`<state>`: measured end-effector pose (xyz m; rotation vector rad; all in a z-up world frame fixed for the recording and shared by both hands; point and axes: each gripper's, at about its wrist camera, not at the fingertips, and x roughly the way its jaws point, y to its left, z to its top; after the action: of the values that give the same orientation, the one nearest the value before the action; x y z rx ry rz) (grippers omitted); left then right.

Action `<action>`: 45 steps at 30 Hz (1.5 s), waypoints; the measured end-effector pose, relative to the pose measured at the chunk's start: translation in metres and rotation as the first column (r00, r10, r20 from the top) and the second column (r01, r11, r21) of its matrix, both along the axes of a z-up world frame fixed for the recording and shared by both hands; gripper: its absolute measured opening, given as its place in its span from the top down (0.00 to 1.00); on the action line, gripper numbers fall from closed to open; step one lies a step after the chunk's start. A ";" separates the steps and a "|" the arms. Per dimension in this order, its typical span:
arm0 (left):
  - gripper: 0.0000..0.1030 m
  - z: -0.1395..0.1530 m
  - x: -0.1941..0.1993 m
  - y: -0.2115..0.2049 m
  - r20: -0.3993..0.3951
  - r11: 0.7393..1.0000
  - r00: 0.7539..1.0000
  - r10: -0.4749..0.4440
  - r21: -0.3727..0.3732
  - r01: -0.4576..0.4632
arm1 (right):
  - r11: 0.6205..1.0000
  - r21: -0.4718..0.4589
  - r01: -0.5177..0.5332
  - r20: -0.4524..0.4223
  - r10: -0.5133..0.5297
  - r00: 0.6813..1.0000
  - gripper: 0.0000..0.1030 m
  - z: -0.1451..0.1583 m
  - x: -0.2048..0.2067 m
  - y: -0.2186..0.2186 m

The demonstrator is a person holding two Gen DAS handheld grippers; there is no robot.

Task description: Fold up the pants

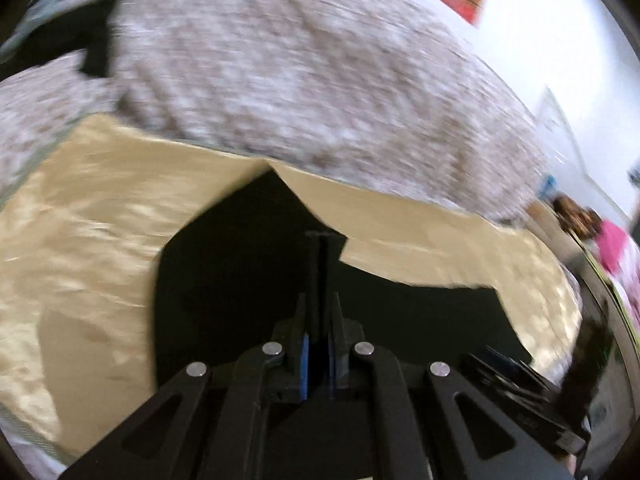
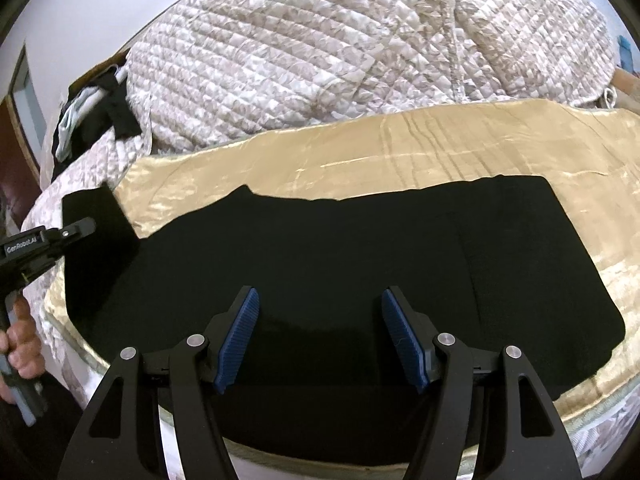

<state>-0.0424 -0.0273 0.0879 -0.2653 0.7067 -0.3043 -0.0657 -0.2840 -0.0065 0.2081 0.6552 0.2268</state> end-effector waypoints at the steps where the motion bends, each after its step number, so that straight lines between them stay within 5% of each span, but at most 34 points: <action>1: 0.93 -0.003 -0.001 -0.015 -0.005 0.999 0.999 -0.045 -0.003 0.045 | 1.000 0.010 0.009 0.000 -0.009 1.000 0.37 0.001 0.000 -0.003; 8: 0.93 -0.059 -0.010 -0.070 -0.161 0.979 0.967 -0.198 0.012 0.202 | 0.995 0.082 0.064 -0.028 -0.062 0.998 0.37 0.000 0.003 -0.028; 14: 0.90 -0.050 -0.021 -0.050 -0.173 0.966 0.951 -0.258 -0.060 0.251 | 0.994 0.108 0.032 -0.032 -0.029 0.999 0.37 0.000 0.003 -0.027; 17: 0.78 -0.037 -0.030 -0.034 -0.136 0.961 0.952 -0.273 -0.078 0.264 | 0.989 0.144 -0.028 -0.042 0.034 0.999 0.37 -0.001 0.006 -0.018; 20: 0.70 -0.025 -0.021 -0.011 -0.104 0.977 0.973 -0.208 -0.063 0.202 | 0.975 0.197 -0.101 -0.051 0.113 0.992 0.37 -0.001 0.010 -0.006; 23: 0.70 -0.023 0.000 0.015 -0.104 0.996 0.992 -0.075 0.039 0.080 | 0.961 0.223 -0.165 -0.071 0.185 0.980 0.41 0.000 0.024 0.009; 29: 0.70 -0.043 0.027 0.051 -0.127 0.996 0.989 0.073 0.058 -0.066 | 0.952 0.222 -0.211 -0.151 0.247 0.957 0.48 -0.011 0.068 0.032; 40: 0.70 -0.056 0.030 0.049 -0.144 0.996 0.987 0.070 0.071 -0.061 | 0.922 0.321 -0.214 -0.196 0.286 0.938 0.74 -0.022 0.101 0.039; 42: 0.70 -0.057 0.030 0.050 -0.141 0.995 0.987 0.071 0.074 -0.061 | 0.913 0.346 -0.217 -0.204 0.299 0.932 0.96 -0.023 0.101 0.039; 45: 0.70 -0.054 0.026 0.053 -0.132 0.996 0.989 0.068 0.061 -0.061 | 0.903 0.376 -0.209 -0.177 0.291 0.940 0.97 -0.017 0.093 0.033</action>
<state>-0.0162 0.0253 0.0337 -0.2552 0.8360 -0.2053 0.0276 -0.2507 -0.0236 0.5020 0.8711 0.5795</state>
